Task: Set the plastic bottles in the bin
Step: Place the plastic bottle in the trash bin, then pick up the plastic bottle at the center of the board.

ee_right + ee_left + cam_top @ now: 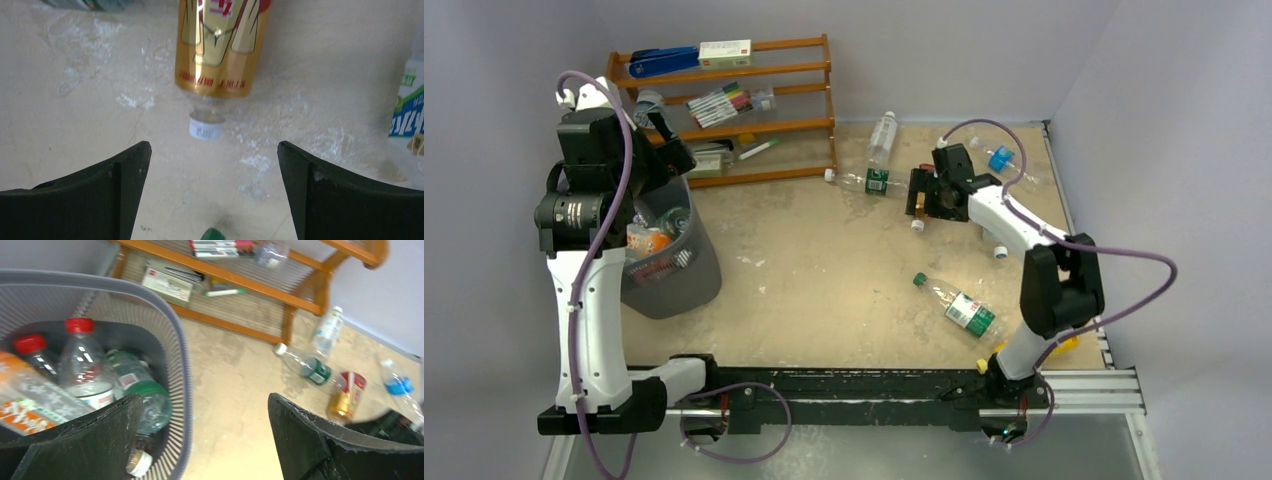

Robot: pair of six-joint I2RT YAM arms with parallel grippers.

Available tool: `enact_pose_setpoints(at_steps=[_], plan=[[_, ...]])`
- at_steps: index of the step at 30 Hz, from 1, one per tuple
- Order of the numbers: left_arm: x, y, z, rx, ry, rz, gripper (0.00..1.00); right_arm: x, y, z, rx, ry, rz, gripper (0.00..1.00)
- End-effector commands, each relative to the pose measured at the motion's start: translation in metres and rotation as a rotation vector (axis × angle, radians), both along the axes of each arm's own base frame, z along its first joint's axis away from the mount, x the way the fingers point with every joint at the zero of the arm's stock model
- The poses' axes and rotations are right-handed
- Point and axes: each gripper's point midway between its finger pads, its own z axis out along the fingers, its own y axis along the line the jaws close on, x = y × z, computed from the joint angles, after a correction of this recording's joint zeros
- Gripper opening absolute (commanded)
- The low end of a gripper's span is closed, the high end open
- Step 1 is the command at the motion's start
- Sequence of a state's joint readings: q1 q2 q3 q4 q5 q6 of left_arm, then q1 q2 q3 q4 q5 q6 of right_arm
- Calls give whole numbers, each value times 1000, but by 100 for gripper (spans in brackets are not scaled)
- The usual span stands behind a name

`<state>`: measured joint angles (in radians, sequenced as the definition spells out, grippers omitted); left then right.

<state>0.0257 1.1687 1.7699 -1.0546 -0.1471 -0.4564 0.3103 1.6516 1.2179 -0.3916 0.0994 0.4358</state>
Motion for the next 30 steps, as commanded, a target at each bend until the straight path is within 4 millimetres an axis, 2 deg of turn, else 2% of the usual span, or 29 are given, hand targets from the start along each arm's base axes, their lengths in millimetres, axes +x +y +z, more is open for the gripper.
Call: enact_pose_setpoints(at_steps=[1, 8, 12, 17, 20, 23, 25, 30], plan=[[5, -36, 23, -122, -105, -149, 96, 44, -5, 10, -30, -82, -23, 100], [8, -48, 4, -135, -70, -191, 96, 76, 3, -17, -44, -39, -16, 97], [9, -55, -7, -139, -48, -211, 96, 83, 2, -30, -62, -15, -22, 87], [11, -74, -16, -122, -26, -239, 96, 81, -4, -39, -78, 7, -31, 62], [12, -94, -20, -121, -13, -275, 96, 74, -8, -35, -74, -5, -38, 49], [13, -105, -24, -130, -4, -296, 96, 60, -12, -28, -64, -19, -46, 46], [13, -110, -26, -142, -3, -311, 96, 51, -14, -16, -55, -40, -49, 45], [15, -132, -31, -207, 2, -372, 96, 25, -18, 34, -12, -139, -38, 45]])
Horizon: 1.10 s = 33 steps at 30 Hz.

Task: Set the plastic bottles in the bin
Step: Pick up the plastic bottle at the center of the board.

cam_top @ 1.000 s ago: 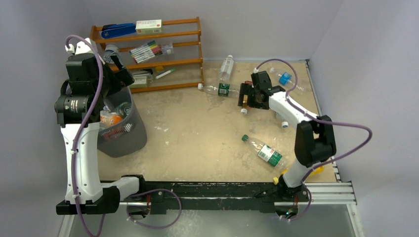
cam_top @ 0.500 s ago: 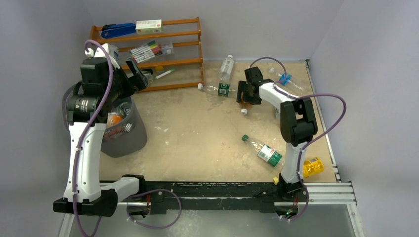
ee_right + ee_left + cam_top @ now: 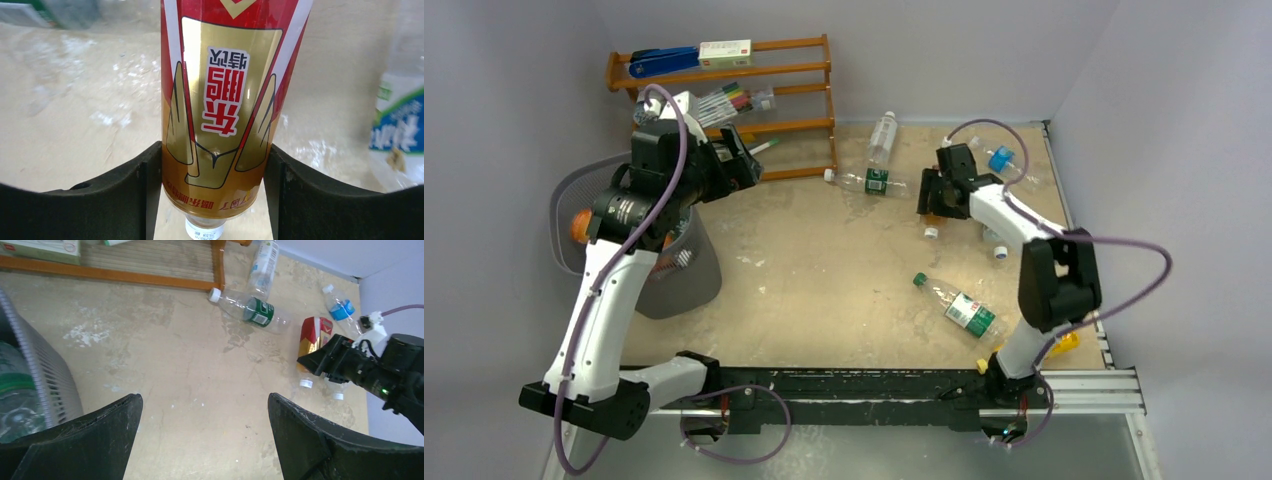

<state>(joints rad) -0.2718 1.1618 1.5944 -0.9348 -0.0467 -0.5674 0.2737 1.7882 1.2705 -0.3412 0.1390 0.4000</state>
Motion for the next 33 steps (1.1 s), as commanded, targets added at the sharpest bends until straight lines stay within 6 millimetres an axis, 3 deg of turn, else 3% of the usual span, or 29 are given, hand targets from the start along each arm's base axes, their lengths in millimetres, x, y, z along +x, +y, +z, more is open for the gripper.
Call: enact_pose_setpoints(at_steps=[1, 7, 12, 16, 21, 28, 33], plan=[[10, -25, 9, -96, -49, -45, 96, -7, -2, 77, 54, -195, 7, 45], [12, -69, -1, -192, -41, -135, 96, -46, 27, 151, 209, -345, 237, 46], [11, -114, 0, -296, -64, -209, 96, -82, 67, 185, 398, -397, 485, 47], [5, -156, 2, -383, -80, -276, 96, -110, 93, 199, 534, -407, 636, 48], [-6, -191, -6, -374, -82, -290, 96, -134, 108, 213, 614, -434, 694, 49], [-17, -226, -25, -355, -70, -300, 96, -159, 128, 216, 666, -435, 719, 49], [-21, -234, -32, -324, -87, -268, 96, -174, 141, 217, 697, -433, 739, 49]])
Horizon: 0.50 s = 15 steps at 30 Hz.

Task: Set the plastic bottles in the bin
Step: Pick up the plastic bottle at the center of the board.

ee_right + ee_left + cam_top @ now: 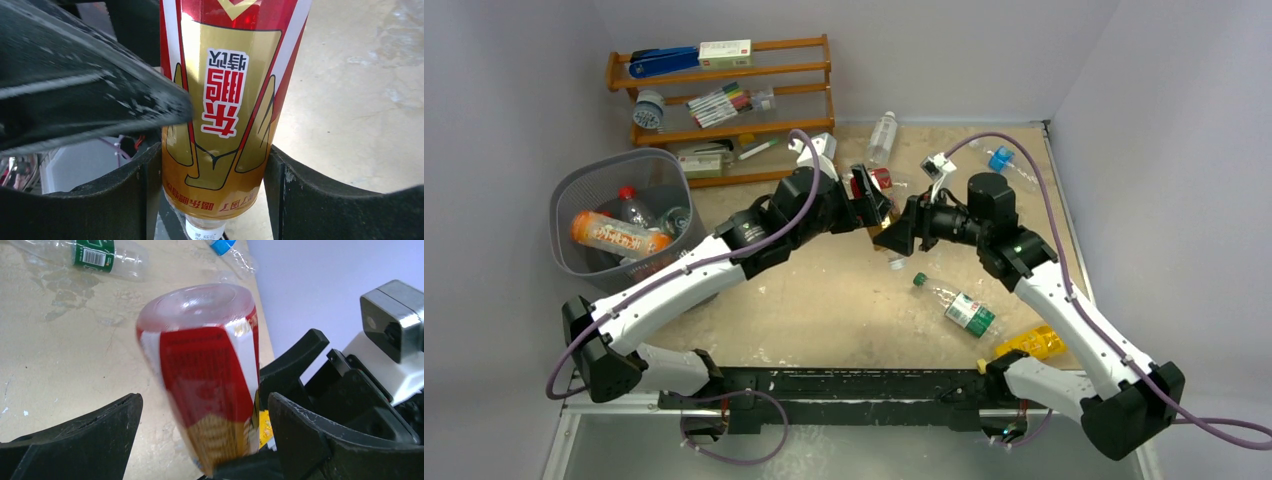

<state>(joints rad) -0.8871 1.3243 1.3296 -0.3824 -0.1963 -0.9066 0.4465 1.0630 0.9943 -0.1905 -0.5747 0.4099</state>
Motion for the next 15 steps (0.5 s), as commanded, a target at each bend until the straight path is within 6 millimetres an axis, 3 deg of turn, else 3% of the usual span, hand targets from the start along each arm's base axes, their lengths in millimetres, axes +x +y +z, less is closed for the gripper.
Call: enact_pose_setpoints(at_steps=[1, 9, 15], plan=[[6, -4, 16, -38, -71, 83, 96, -9, 10, 20, 71, -45, 18, 49], [4, -6, 10, 46, -91, 134, 96, -22, 5, 14, 70, -37, 17, 49], [-2, -22, -6, 125, -73, 98, 56, -32, -1, 8, 83, -35, 4, 49]])
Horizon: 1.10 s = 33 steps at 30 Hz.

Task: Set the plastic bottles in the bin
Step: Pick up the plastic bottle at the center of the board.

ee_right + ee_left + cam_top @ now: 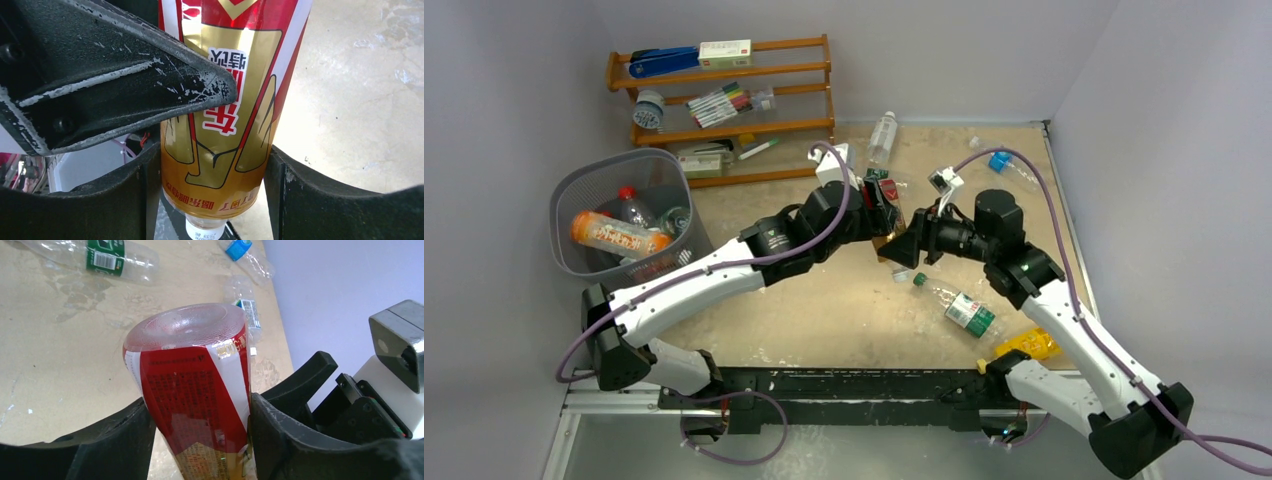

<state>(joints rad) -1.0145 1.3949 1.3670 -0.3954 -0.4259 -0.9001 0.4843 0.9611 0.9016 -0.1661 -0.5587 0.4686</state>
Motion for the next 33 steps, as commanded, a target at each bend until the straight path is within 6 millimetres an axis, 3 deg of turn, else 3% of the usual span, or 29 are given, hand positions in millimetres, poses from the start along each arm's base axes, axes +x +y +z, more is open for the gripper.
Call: enact_pose_setpoints(at_steps=[1, 8, 12, 16, 19, 27, 30, 33], plan=[[0, -8, 2, 41, -15, 5, 51, -9, -2, 9, 51, -47, -4, 50], [-10, -19, -16, 73, 7, -14, 28, -18, -6, 0, 78, -38, -17, 54], [-10, -18, -19, 86, 7, -11, 24, -19, -5, -6, 75, -27, -11, 59], [-8, -12, -15, 99, -6, 11, 24, -19, -5, -6, 79, -25, -5, 76], [-6, -4, -6, 131, -27, 26, 24, -20, -6, -5, 72, -24, -5, 85], [-1, 7, 24, 200, -70, 14, 24, -24, -5, -5, 75, -19, 7, 92], [8, 23, 36, 178, -73, 29, 24, -25, -6, -3, 74, -18, 8, 93], [20, 58, 56, 166, -87, 87, 24, -26, -7, -5, 65, -11, 8, 93]])
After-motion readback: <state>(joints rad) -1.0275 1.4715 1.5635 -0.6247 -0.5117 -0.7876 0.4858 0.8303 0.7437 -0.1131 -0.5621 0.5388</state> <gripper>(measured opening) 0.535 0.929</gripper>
